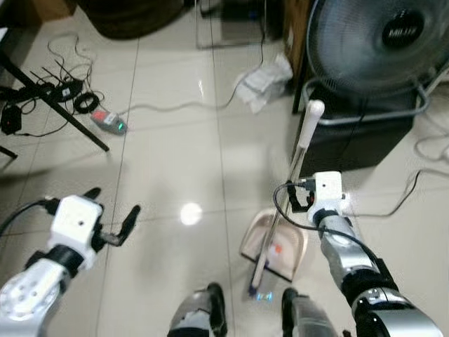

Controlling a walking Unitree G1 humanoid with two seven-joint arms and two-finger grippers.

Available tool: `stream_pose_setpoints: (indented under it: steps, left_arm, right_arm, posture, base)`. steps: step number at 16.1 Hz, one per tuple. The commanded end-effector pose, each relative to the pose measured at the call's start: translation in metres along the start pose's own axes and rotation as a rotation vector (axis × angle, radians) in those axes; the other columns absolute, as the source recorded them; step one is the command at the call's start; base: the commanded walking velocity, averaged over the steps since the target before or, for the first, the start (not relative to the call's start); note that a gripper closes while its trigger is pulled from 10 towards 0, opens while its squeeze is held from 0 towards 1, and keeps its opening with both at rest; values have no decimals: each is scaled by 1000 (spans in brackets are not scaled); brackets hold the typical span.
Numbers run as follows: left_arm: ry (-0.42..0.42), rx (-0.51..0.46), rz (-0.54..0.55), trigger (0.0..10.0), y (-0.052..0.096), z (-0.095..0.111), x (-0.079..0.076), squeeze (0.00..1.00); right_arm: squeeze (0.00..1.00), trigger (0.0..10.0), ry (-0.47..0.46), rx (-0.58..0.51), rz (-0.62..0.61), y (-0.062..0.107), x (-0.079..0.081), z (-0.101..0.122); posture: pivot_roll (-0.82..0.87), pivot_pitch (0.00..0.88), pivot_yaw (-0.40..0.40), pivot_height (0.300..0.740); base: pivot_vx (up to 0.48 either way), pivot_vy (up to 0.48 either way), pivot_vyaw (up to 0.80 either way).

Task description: Sweep floor

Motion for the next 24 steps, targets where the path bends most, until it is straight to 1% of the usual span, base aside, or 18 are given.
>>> stream_pose_setpoints:
  steps: [1,2,3,4,6,7,10,12,13,17,19,24]
  left_arm:
    - [-10,37,16,10000,9,-1,7,0]
    - [-12,44,20,10000,13,0,8,0]
    - [-11,54,28,10000,18,1,9,0]
    - [-14,60,35,10000,21,2,11,0]
    - [-16,69,46,10000,27,4,14,0]
    - [-18,78,57,10000,31,5,17,0]
    - [-19,90,65,10000,38,8,19,0]
    - [-19,94,68,10000,41,9,20,0]
    - [-23,100,71,10000,46,11,21,0]
    - [-42,116,79,10000,57,15,28,0]
    - [-57,127,83,10000,63,18,31,0]
    - [-71,143,88,10000,73,22,35,0]
  right_arm:
    - [1000,10000,23,15,23,1,3,-4]
    - [1000,10000,42,22,28,2,2,-6]
    - [925,10000,69,14,37,2,0,-6]
    - [0,10000,89,2,45,1,-1,-4]
    - [0,10000,106,-24,57,-1,-2,2]
    - [0,10000,135,-39,72,-4,-1,6]
    - [0,10000,173,-62,99,-7,1,14]
    - [0,10000,182,-73,96,-9,1,17]
    - [0,10000,185,-94,71,-12,-2,24]
    - [0,10000,172,-118,18,-16,-8,33]
    - [0,10000,137,-112,-1,-18,-11,35]
    - [0,10000,129,-124,11,-20,-6,39]
  posture:
    - [181,349,180,740]
    - [185,349,181,740]
    - [192,350,180,740]
    - [204,353,179,740]
    - [220,359,178,740]
    - [230,362,179,740]
    - [247,365,179,740]
    - [259,367,180,740]
    - [276,366,185,740]
    - [316,365,200,740]
    - [334,367,208,740]
    - [349,365,216,740]
  base:
    - [0,0,0]
    - [0,0,0]
    - [0,0,0]
    - [0,0,0]
    - [0,0,0]
    - [0,0,0]
    - [0,0,0]
    - [0,0,0]
    - [0,0,0]
    - [0,0,0]
    - [0,0,0]
    - [0,0,0]
Point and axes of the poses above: a point about 5 cm out from each wrist's last joint towards the gripper, its own y axis pointing back from the gripper into the wrist, its own z axis along the axis of the wrist's last joint, x = y × z, the point moved 1 cm from there along -y, pointing out of the wrist towards the gripper, and after that the axes turned 10 degrees about y, right-handed, at the moved point
